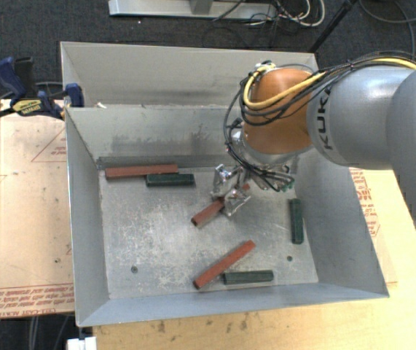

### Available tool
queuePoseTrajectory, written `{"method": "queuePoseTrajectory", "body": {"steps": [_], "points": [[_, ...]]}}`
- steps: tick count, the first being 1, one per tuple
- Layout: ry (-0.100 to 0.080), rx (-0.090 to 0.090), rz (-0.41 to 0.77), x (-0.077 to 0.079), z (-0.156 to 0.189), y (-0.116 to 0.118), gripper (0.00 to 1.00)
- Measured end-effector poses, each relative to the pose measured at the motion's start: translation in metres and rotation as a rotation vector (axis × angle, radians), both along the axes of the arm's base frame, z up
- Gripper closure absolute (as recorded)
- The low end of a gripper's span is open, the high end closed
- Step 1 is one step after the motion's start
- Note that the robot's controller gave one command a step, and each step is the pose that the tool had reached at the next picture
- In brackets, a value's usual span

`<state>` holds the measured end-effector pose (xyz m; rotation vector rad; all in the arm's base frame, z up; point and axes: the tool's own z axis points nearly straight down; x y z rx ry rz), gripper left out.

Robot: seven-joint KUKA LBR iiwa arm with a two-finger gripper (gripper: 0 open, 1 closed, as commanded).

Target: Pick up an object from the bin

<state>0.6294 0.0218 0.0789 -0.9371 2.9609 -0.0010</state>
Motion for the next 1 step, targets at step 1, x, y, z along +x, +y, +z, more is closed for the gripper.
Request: {"method": "queuePoseTrajectory", "body": {"steps": [1], "points": [[0.013, -0.004, 0.007, -0.0017, 0.0033, -0.0025, 1.0]]}}
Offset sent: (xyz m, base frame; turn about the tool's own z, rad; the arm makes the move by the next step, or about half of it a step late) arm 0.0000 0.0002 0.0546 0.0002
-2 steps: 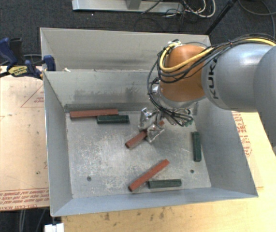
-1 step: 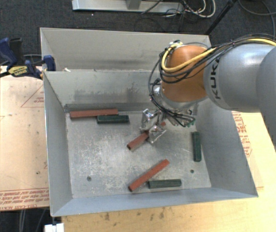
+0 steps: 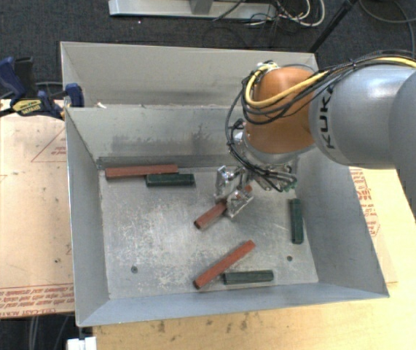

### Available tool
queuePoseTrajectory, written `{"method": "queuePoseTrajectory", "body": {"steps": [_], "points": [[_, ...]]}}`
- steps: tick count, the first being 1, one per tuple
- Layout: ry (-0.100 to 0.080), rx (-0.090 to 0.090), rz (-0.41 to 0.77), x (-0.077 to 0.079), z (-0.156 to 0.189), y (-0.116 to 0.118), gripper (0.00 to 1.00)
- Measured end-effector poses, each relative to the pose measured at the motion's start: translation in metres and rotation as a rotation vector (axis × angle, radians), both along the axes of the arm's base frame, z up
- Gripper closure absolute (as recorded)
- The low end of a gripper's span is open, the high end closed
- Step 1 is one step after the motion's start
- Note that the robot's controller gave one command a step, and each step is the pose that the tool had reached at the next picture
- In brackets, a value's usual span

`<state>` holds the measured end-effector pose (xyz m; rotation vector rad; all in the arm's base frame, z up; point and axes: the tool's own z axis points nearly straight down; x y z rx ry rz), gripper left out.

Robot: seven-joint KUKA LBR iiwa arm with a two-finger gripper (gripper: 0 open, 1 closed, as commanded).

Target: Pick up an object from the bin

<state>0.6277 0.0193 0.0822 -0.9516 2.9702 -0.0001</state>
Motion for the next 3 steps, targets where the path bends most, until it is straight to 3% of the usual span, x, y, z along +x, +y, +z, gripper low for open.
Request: {"method": "queuePoseTrajectory", "body": {"steps": [1, 3], "points": [[0.02, -0.004, -0.006, -0.003, 0.015, 0.001, 1.0], [0.019, -0.005, -0.007, 0.0, 0.049, 0.002, 1.0]]}}
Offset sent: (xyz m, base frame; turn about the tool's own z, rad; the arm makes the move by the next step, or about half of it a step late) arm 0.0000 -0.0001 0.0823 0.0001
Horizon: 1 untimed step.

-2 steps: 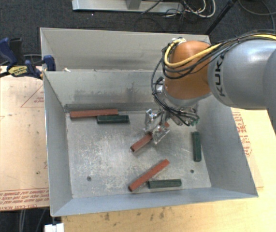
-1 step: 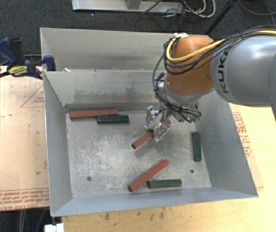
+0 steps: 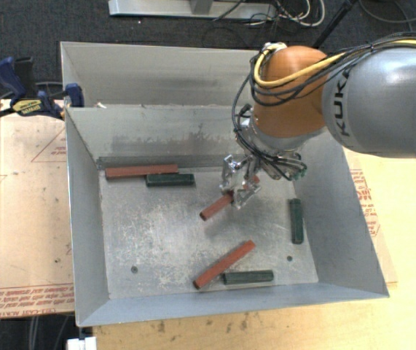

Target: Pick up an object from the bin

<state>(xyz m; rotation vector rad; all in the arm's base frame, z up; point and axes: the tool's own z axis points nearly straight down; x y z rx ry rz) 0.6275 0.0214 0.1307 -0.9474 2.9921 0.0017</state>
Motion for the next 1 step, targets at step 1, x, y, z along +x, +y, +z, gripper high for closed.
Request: {"method": "queuePoseTrajectory", "body": {"steps": [1], "points": [[-0.003, 0.0, 0.0, 0.0001, 0.0136, 0.0, 1.0]]}}
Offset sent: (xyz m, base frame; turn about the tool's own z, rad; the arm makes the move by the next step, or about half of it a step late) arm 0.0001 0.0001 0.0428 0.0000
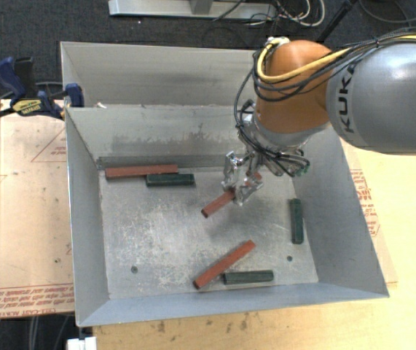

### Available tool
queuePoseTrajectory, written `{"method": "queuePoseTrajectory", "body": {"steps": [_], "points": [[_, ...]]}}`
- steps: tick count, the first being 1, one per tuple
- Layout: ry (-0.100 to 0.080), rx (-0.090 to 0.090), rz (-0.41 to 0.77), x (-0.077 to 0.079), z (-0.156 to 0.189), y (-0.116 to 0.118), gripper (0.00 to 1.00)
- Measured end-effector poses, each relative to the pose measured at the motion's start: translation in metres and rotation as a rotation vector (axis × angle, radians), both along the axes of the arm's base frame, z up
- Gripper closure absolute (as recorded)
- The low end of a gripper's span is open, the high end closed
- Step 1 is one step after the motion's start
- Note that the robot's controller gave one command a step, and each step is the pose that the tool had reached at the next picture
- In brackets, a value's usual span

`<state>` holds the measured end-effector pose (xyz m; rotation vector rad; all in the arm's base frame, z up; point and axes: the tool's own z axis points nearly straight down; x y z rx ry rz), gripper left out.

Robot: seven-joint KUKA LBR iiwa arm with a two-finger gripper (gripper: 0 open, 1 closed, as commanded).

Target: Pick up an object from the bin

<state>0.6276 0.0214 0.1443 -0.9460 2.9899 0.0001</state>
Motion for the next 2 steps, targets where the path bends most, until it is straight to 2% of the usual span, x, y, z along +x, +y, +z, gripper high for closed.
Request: {"method": "queuePoseTrajectory", "body": {"steps": [2], "points": [[0.0, 0.0, 0.0, 0.0005, 0.0142, 0.0005, 1.0]]}}
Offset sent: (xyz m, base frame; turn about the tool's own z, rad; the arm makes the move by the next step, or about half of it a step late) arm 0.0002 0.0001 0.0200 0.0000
